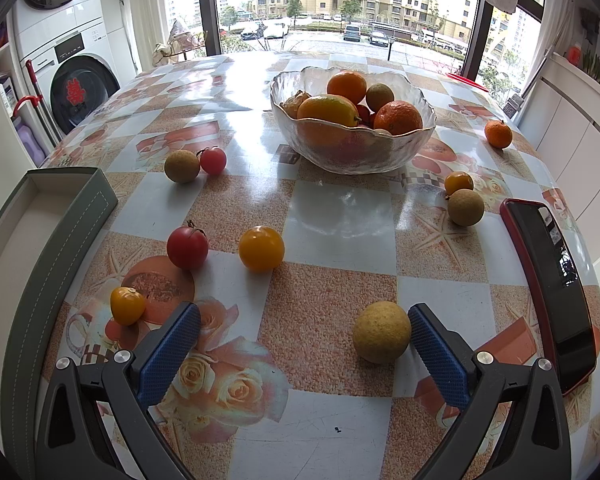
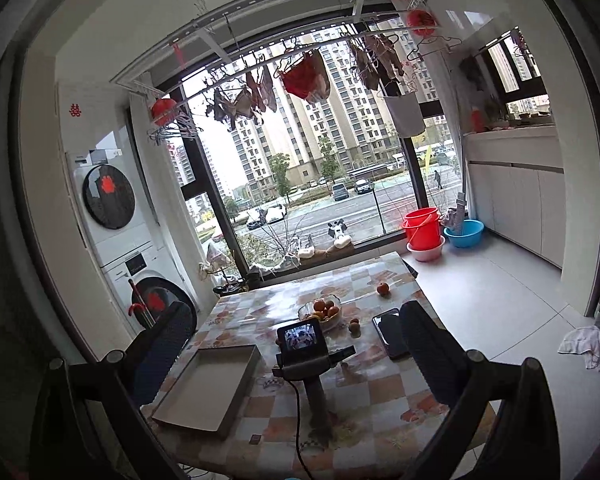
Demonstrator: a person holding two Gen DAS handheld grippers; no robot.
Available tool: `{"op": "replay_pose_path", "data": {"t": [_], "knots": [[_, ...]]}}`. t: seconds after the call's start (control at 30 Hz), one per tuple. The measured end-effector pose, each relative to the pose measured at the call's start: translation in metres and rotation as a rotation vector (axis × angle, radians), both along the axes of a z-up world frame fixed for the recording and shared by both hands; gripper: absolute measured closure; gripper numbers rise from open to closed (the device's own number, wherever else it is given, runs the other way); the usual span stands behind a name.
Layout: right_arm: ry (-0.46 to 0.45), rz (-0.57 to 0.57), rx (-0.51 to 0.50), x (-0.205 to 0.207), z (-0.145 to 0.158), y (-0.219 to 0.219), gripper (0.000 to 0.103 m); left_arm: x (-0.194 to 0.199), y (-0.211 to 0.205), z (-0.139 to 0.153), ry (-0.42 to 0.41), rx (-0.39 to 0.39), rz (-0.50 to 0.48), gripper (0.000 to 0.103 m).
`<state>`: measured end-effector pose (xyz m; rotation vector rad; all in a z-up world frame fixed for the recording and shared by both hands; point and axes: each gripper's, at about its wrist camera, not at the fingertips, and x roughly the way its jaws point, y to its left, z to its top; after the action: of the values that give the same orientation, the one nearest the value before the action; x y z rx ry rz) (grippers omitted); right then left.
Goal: Organize fruits
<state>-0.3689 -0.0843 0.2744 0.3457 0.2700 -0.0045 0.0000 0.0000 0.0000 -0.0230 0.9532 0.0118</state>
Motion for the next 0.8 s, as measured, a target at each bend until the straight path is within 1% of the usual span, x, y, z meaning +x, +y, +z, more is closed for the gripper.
{"op": "replay_pose_path", "data": {"t": [0.2, 0.27, 0.33, 0.4, 0.5, 0.57, 0.63, 0.8], "knots": [[0.134, -0.001, -0.016, 0.052, -0.045, 0.0, 0.0, 0.0, 0.0, 0.0, 0.0, 0.0, 0.0, 0.0], [0.189, 0.002, -0.026, 0.068, -0.065, 0.005, 0.0, 0.0, 0.0, 0.0, 0.0, 0.0, 0.0, 0.0], [0.262, 0.002, -0.018, 0.083, -0.089, 0.009, 0.0, 0.0, 0.0, 0.0, 0.0, 0.0, 0.0, 0.0], [0.348, -0.008, 0.023, 0.095, -0.117, 0.007, 0.0, 0.0, 0.0, 0.0, 0.0, 0.0, 0.0, 0.0], [0.493, -0.006, 0.136, 0.107, -0.156, -0.003, 0.0, 0.0, 0.0, 0.0, 0.001, 0.0, 0.0, 0.0], [0.568, 0.0, 0.171, 0.113, -0.173, -0.008, 0.0, 0.0, 0.0, 0.0, 0.001, 0.0, 0.0, 0.0], [0.611, 0.004, 0.159, 0.117, -0.182, -0.011, 0.0, 0.0, 0.0, 0.0, 0.002, 0.0, 0.0, 0.0], [0.675, 0.007, 0.092, 0.128, -0.202, -0.013, 0.0, 0.0, 0.0, 0.0, 0.001, 0.0, 0.0, 0.0]]}}
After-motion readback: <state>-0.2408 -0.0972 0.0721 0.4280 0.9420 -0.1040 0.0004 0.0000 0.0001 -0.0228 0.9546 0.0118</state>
